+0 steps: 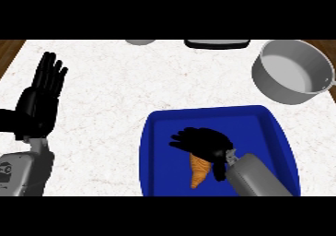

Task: Pick the croissant from the tray and place it in the pot

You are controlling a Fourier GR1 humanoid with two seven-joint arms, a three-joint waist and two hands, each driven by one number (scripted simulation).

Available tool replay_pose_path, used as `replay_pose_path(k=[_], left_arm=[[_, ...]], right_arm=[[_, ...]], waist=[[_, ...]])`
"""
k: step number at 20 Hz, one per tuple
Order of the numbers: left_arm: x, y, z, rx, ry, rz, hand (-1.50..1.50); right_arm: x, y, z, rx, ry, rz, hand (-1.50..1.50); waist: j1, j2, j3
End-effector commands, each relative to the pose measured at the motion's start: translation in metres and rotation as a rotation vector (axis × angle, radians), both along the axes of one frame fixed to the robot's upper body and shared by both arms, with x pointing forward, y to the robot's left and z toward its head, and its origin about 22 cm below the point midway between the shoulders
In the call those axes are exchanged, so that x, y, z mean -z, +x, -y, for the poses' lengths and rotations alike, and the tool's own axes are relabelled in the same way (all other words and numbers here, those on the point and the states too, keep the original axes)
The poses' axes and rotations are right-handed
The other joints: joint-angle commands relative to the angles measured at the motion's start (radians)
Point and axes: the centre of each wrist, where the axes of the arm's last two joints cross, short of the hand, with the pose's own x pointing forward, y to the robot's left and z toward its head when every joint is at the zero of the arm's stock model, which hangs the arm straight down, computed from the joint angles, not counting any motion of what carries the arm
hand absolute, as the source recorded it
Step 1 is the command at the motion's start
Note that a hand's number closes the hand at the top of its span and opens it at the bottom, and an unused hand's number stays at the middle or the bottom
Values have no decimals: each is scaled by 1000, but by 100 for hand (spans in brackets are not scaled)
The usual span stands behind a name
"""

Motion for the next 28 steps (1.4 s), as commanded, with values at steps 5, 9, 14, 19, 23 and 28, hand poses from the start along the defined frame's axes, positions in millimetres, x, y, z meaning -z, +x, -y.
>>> replay_pose_path(k=[5,9,14,19,23,28], left_arm=[[2,-1,2,0,7,-4,0],[-11,14,17,11,-14,7,0],[18,-10,-3,16,-9,-8,0],[16,-13,-19,9,-4,-21,0],[-8,2,-5,12,8,10,0],[-8,8,22,66,-13,12,0]], right_arm=[[26,-6,-18,-192,38,16,150],[29,-9,-16,-215,76,32,150],[28,-21,-4,-176,66,67,150],[-14,-30,-12,-118,114,245,150],[-26,13,-26,406,143,316,150],[-58,35,-28,803,226,435,150]], waist=[[4,4,2],[-3,4,2],[-3,2,2],[-7,-1,2],[14,5,4],[40,8,5]])
